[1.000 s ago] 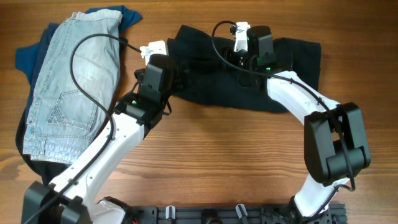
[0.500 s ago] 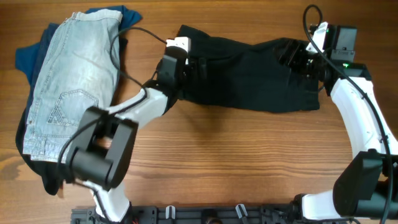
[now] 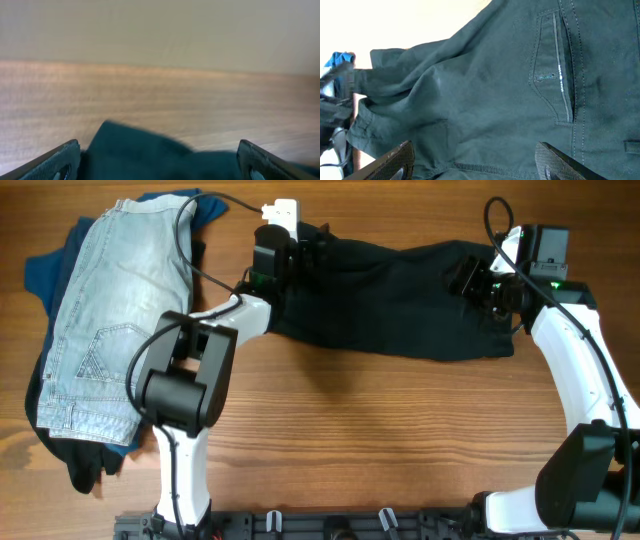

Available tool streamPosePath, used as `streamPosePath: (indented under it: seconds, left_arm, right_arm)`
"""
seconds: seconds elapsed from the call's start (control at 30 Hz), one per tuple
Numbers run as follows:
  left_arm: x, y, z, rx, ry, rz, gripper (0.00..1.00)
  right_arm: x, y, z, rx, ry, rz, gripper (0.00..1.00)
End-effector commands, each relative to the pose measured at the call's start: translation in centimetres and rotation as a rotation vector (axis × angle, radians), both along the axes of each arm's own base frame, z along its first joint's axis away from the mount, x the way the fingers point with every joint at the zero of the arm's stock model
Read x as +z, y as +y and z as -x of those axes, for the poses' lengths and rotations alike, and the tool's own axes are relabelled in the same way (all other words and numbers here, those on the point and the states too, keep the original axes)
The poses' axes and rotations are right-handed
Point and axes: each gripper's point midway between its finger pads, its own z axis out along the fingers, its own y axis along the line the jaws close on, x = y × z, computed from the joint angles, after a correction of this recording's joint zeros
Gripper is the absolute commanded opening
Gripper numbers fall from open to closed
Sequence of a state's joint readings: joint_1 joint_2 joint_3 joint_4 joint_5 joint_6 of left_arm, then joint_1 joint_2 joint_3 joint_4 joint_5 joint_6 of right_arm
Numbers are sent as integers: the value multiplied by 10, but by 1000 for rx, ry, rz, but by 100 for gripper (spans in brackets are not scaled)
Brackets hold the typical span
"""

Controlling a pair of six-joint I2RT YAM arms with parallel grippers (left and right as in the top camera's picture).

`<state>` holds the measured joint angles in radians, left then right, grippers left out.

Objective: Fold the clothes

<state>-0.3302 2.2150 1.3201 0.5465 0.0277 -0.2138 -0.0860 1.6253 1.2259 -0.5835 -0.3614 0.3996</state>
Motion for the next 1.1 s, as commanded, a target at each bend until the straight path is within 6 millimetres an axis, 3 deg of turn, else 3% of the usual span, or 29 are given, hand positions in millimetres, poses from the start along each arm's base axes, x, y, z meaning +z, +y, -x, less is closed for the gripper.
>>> streamPosePath:
  seconds: [0.0,0.13,0.2,0.3,0.4,0.47,0.57,0.73,0.8,0.83,0.87,0.9,1.07]
  left_arm:
    - [-7,12,-10,-2,16,1,100]
    - [-5,25,-2,21,145,-9,99]
    - [1,35,12,31,229,-33,100]
    - [17,46,30,44,303,-42,100]
    - [56,31,55,-61,323,9,100]
    - [68,26,68,-79,339,3,100]
    - [50,24,77,-92,401,-27,100]
    - [-6,31,96,-83,577,-81,97]
    - [-19,37,103,-61,626,-109,79]
    - [-21,41,105,-47,640,-124,50]
    - [-25,45,108,-28,653,-145,14]
    - [-26,46,108,-19,653,-155,8]
    - [-47,48,114,1,699,-195,4]
  right_arm:
    - [-2,-1,-1,23,-11,31,78]
    - [-3,-12,-4,6,-24,99,81]
    - [-5,-25,-5,-38,-17,149,91]
    - [-5,-43,-4,-82,-13,155,96]
    - [-6,-63,-2,-127,-5,148,97]
    - [-5,-66,-1,-129,-5,119,97]
    - [-6,-63,1,-119,4,107,97]
    - [-7,-63,3,-122,12,104,96]
    - [-7,-62,3,-127,13,100,96]
    - [-7,-63,3,-137,16,94,96]
    - [-7,-63,3,-139,17,92,96]
    - [-7,-62,3,-139,17,92,96]
    - [-9,-62,5,-138,30,90,96]
